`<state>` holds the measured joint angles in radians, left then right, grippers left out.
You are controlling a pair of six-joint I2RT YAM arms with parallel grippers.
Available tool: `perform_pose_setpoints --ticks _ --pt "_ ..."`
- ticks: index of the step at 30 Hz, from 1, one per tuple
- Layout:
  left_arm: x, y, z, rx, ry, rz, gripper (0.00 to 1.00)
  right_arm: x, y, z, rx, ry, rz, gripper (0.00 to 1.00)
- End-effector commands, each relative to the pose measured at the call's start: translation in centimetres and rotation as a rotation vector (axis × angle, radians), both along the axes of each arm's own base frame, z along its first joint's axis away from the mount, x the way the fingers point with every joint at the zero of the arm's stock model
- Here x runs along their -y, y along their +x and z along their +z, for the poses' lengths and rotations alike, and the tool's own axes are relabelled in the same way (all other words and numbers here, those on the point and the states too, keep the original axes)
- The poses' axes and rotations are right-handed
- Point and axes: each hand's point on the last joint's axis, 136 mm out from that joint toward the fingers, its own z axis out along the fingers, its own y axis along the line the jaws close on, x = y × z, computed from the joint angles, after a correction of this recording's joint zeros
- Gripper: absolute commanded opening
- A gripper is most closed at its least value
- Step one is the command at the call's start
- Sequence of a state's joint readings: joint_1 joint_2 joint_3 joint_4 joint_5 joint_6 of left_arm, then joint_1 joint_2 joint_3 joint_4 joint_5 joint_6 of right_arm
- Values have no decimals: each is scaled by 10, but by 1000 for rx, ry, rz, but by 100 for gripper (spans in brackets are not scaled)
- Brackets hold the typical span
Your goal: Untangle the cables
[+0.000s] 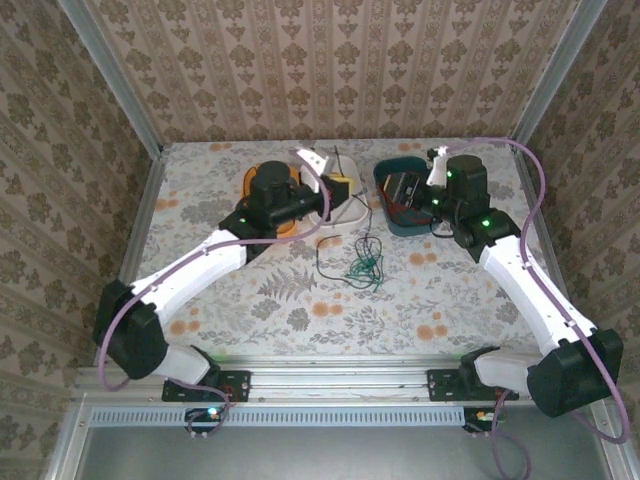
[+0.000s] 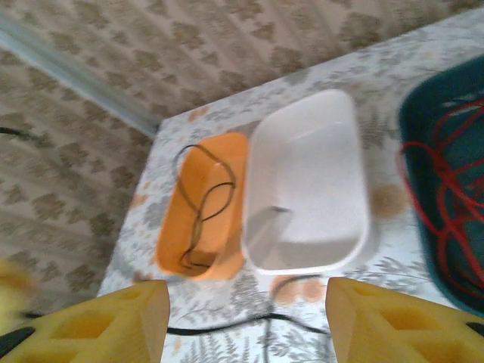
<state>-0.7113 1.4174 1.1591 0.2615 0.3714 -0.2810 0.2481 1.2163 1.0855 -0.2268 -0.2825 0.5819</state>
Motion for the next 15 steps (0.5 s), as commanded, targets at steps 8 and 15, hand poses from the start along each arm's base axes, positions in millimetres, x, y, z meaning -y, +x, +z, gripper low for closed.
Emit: perform_pose_setpoints --ticks 8,15 --pt "-34 -4 105 126 -256 -48 0 -21 -16 -78 -240 -49 134 62" --pt "-59 -4 158 244 -328 -30 0 -36 -21 -117 -365 -113 213 59"
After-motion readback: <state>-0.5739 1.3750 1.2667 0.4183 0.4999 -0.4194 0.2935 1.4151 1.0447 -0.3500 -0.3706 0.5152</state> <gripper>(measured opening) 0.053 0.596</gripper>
